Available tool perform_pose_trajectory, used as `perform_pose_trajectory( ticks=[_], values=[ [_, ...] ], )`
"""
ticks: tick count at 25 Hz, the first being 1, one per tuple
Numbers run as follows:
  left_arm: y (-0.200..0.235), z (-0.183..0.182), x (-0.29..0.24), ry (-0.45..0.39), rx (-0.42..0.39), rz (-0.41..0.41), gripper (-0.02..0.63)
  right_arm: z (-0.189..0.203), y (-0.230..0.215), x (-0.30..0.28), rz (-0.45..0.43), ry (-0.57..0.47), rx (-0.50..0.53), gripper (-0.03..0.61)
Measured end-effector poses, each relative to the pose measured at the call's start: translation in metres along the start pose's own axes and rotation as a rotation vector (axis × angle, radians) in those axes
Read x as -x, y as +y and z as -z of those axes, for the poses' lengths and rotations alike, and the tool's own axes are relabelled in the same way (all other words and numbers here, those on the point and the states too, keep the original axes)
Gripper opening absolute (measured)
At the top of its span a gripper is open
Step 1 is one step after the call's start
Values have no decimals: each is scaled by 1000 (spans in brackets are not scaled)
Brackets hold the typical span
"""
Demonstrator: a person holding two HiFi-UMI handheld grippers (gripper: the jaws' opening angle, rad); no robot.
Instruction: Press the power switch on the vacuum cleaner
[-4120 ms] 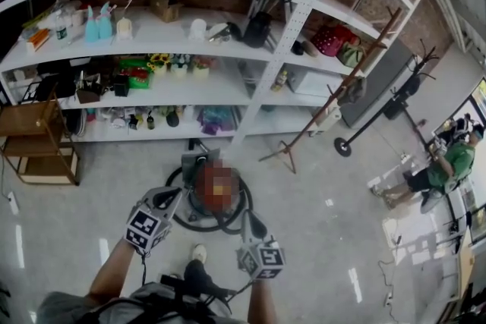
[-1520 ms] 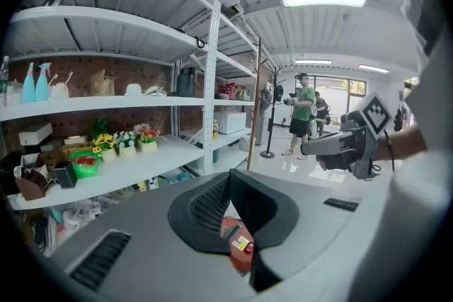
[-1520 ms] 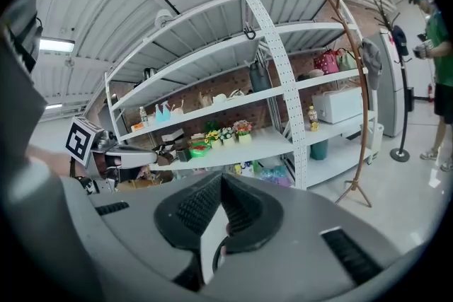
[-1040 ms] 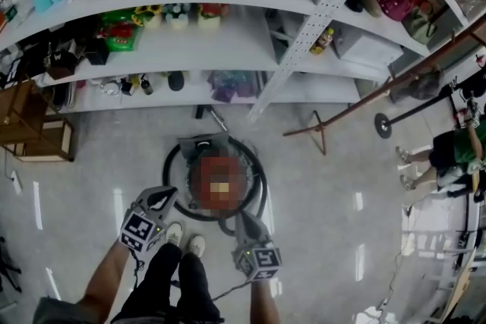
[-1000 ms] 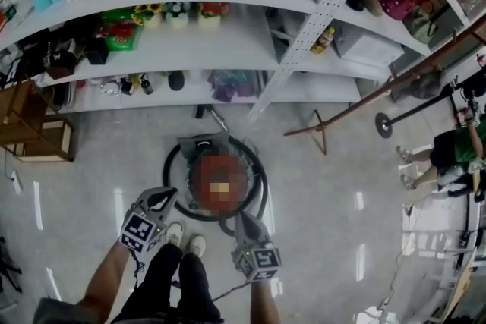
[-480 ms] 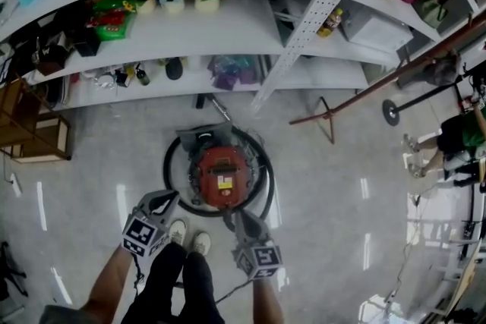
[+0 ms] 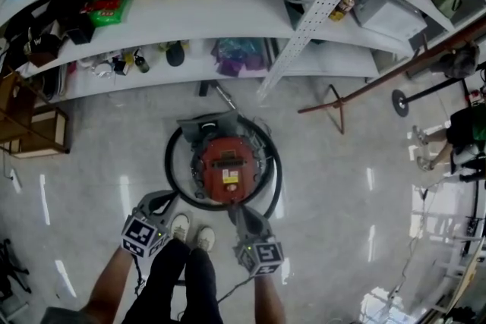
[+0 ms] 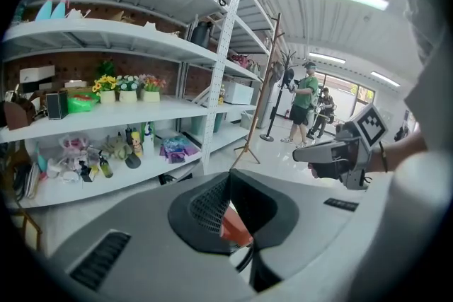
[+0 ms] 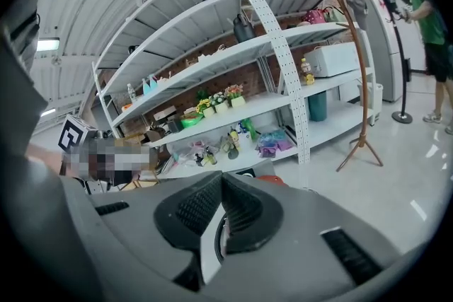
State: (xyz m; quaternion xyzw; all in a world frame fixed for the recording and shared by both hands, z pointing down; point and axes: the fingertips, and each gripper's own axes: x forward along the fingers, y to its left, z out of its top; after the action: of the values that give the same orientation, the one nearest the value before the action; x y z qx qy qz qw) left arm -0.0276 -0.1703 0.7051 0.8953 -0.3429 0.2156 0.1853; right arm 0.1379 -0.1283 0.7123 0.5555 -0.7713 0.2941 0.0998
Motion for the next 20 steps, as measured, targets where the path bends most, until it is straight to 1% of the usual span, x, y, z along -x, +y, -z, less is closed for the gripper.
perform_pose_trajectory(
  ticks=[5,12,16,20],
  values=[
    [3,26,-8,34,7,12,9,16,-5,-13,-7,16,-5,12],
    [6,38,-19,44,3,14,9,36,-15,-27,-8,34,5,12],
    [5,46,-21,42,30,24,9,50,-19,-35,-3,45,2,12],
    [5,53,-22,42,49,28,9,61,-24,-43,13,60,26,12]
  ],
)
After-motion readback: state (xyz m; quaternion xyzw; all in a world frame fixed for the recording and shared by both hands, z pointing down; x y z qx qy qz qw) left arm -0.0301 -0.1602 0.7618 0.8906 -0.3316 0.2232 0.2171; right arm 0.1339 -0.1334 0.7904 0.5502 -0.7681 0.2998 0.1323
